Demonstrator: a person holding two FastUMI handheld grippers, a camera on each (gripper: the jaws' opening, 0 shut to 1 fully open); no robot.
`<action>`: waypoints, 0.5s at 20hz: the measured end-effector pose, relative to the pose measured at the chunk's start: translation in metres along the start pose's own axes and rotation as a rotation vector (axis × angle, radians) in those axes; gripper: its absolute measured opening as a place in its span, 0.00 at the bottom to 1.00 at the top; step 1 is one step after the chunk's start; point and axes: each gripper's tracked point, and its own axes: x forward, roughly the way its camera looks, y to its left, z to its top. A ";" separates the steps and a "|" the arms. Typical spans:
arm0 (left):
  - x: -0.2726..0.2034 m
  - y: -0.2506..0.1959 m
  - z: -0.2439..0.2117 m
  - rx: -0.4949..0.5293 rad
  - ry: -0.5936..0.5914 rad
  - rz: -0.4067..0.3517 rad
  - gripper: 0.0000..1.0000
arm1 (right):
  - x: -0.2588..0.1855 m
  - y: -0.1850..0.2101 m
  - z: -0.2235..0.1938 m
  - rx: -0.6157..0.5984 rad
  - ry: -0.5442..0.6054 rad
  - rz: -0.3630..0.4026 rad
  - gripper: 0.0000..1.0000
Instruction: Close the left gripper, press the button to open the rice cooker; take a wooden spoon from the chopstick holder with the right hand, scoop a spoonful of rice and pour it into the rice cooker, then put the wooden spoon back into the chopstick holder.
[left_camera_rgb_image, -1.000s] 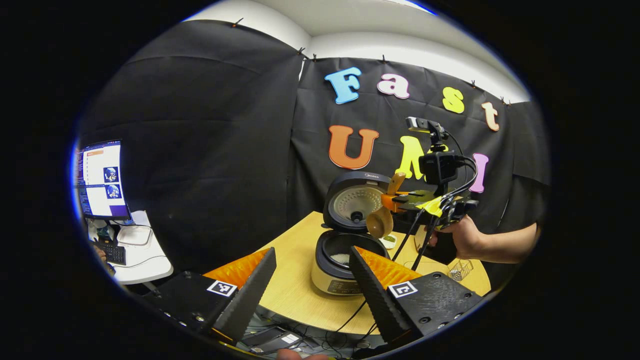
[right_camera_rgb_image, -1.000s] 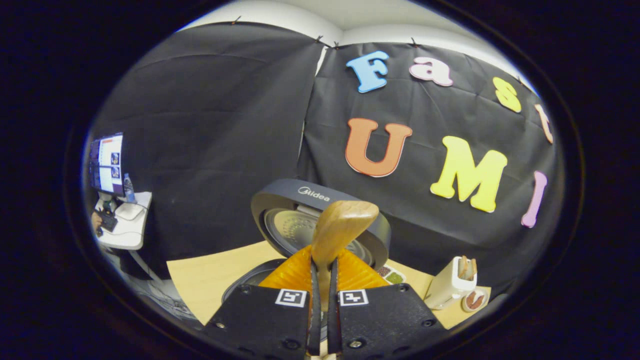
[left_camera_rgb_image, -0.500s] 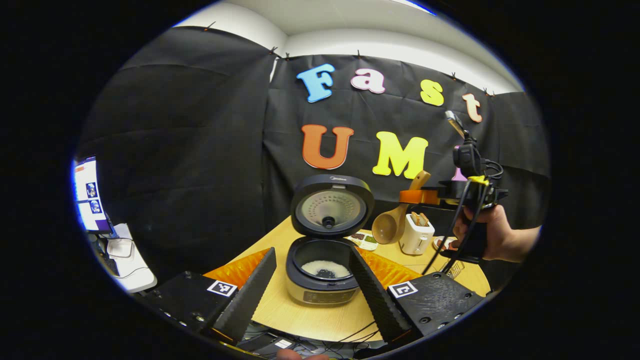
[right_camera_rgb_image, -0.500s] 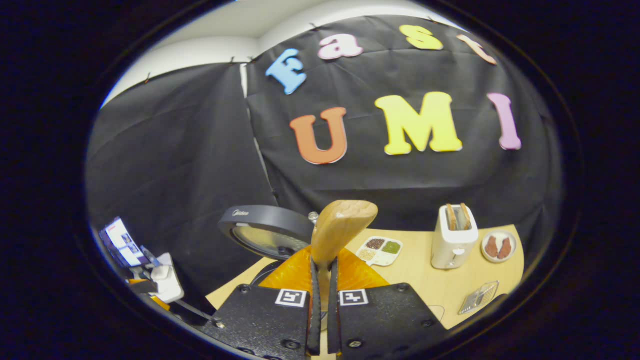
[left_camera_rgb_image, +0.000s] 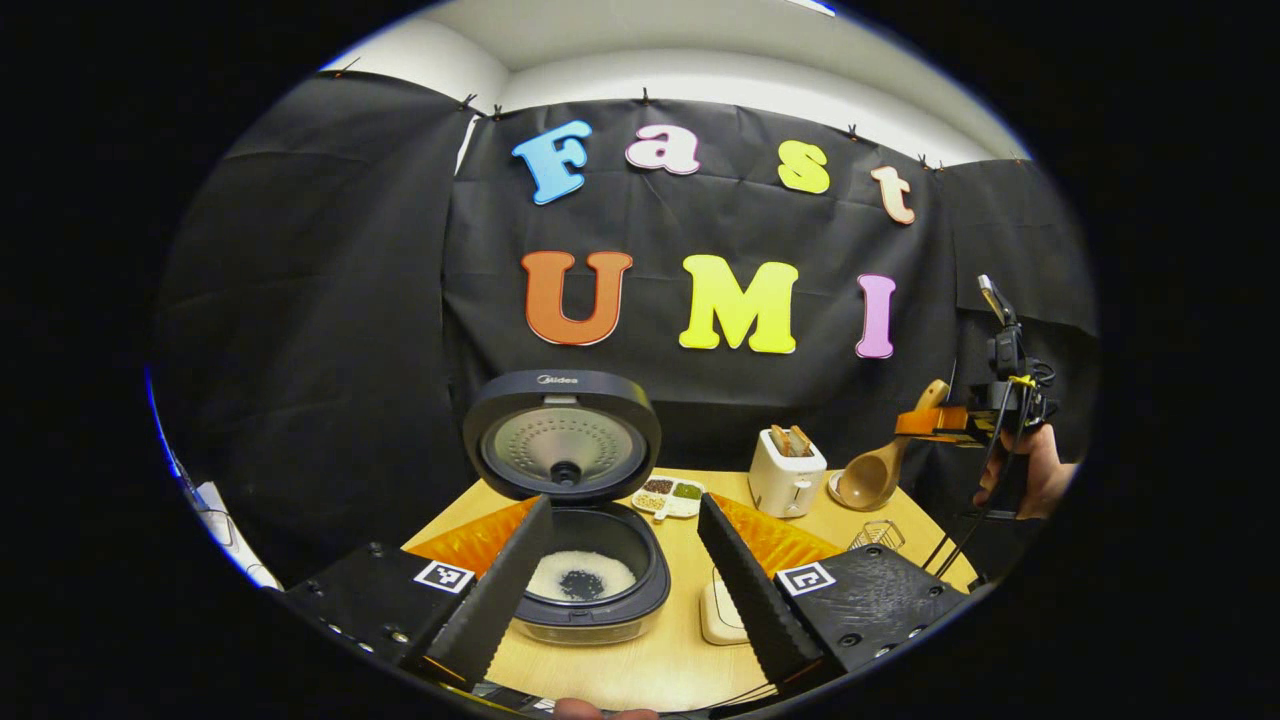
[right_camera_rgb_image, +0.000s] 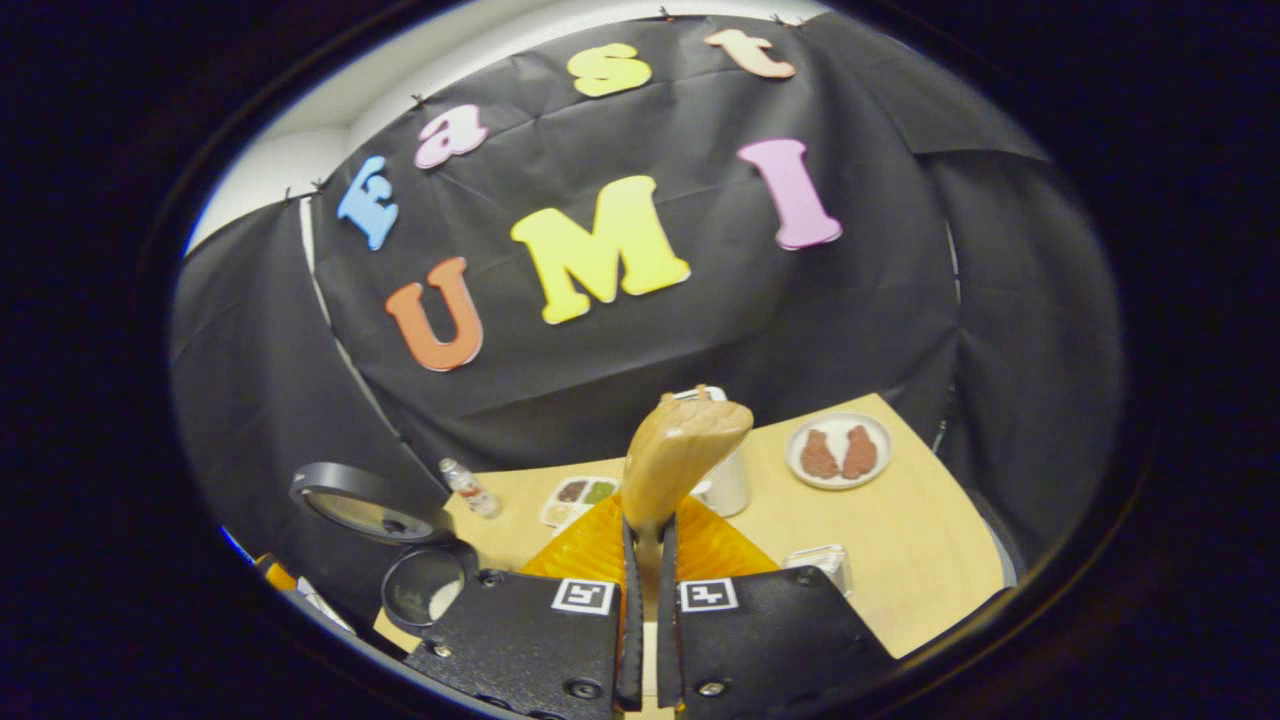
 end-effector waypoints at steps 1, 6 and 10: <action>0.005 -0.005 0.000 0.004 0.004 -0.007 0.95 | 0.002 -0.022 0.001 -0.002 -0.001 -0.036 0.11; 0.018 -0.021 0.000 -0.010 0.035 -0.014 0.95 | 0.019 -0.103 -0.016 -0.035 0.043 -0.159 0.11; 0.022 -0.025 0.001 -0.007 0.060 0.015 0.94 | 0.052 -0.130 -0.041 -0.043 0.088 -0.172 0.11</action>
